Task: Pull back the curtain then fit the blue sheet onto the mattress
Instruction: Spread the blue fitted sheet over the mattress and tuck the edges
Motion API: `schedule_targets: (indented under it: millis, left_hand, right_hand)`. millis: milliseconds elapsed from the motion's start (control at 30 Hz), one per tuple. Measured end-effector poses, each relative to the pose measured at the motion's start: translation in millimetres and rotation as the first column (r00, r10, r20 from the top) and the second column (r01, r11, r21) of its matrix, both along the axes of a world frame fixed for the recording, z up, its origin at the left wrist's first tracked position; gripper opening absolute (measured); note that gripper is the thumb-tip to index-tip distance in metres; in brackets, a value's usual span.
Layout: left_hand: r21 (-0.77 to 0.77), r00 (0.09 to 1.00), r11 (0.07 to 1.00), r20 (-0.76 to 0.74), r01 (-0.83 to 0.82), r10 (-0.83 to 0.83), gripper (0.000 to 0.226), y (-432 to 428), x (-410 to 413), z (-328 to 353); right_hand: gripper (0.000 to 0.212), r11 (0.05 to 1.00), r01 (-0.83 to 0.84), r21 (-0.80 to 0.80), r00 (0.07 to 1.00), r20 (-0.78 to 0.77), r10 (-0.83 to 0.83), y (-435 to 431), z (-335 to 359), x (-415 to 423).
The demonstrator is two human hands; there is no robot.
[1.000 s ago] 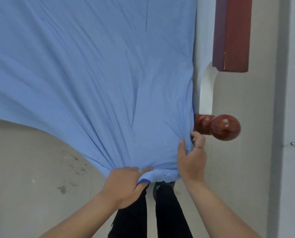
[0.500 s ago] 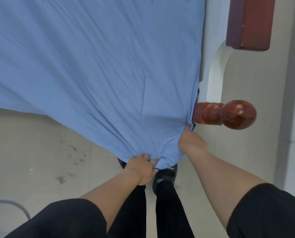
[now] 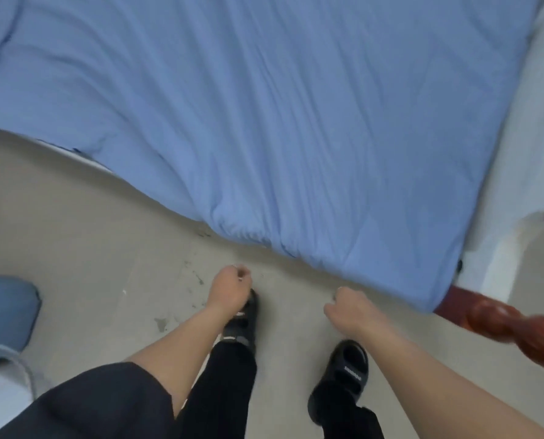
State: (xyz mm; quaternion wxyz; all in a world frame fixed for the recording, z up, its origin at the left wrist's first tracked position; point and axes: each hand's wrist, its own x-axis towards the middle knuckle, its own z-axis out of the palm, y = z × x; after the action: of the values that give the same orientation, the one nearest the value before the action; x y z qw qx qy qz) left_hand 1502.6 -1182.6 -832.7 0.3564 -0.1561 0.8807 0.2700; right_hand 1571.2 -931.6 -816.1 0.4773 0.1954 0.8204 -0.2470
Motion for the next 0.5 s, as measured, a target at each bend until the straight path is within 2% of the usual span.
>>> schedule_targets:
  millis: [100, 167, 200, 233, 300, 367, 433, 467, 500]
  left_hand:
    - [0.013, 0.926, 0.935, -0.135, -0.355, 0.354, 0.021, -55.2, -48.7, -8.5]
    - [0.078, 0.794, 0.828, -0.246, -0.555, 0.555, 0.024, -86.2, -87.0, -21.6]
    - [0.128, 0.72, 0.759, -0.248, -0.639, 0.648, 0.032, -97.6, -104.5, -28.4]
    - [0.184, 0.643, 0.673, -0.203, -0.716, 0.739, 0.049, -114.7, -124.8, -36.0]
    - [0.304, 0.508, 0.487, -0.011, -0.819, 0.861, 0.089, -136.9, -157.1, -46.0]
    - [0.363, 0.459, 0.372, 0.191, -0.854, 0.868, 0.104, -161.3, -184.9, -58.7]
    - [0.434, 0.425, 0.265, 0.328, -0.861, 0.843, 0.095, -184.4, -210.2, -74.3]
    - [0.457, 0.409, 0.217, 0.378, -0.863, 0.83, 0.078, -189.3, -218.4, -77.5]
    - [0.467, 0.433, 0.23, 0.391, -0.854, 0.812, 0.058, -198.7, -225.8, -82.6]
  right_hand:
    - [0.026, 0.998, -0.062, 0.009, 0.982, -0.177, 0.062, -39.1, -2.3, -50.1]
    - [0.025, 0.997, -0.065, 0.031, 0.956, -0.285, 0.071, -66.3, -6.3, -84.8]
    - [0.026, 0.999, -0.043, 0.019, 0.95, -0.31, 0.047, -79.7, -7.4, -98.9]
    - [0.03, 0.999, -0.03, 0.011, 0.946, -0.324, 0.032, -101.7, -13.7, -117.1]
    - [0.042, 0.999, -0.041, 0.012, 0.937, -0.346, 0.042, -136.8, -21.3, -149.4]
    - [0.05, 0.997, -0.072, 0.032, 0.936, -0.344, 0.078, -176.3, -33.9, -182.8]
    - [0.059, 0.996, -0.069, 0.059, 0.953, -0.291, 0.083, -210.9, -46.1, -213.8]
    - [0.064, 0.995, -0.072, 0.071, 0.964, -0.251, 0.088, -221.2, -50.0, -225.0]
    - [0.07, 0.991, -0.102, 0.09, 0.973, -0.196, 0.118, -233.0, -54.7, -237.2]
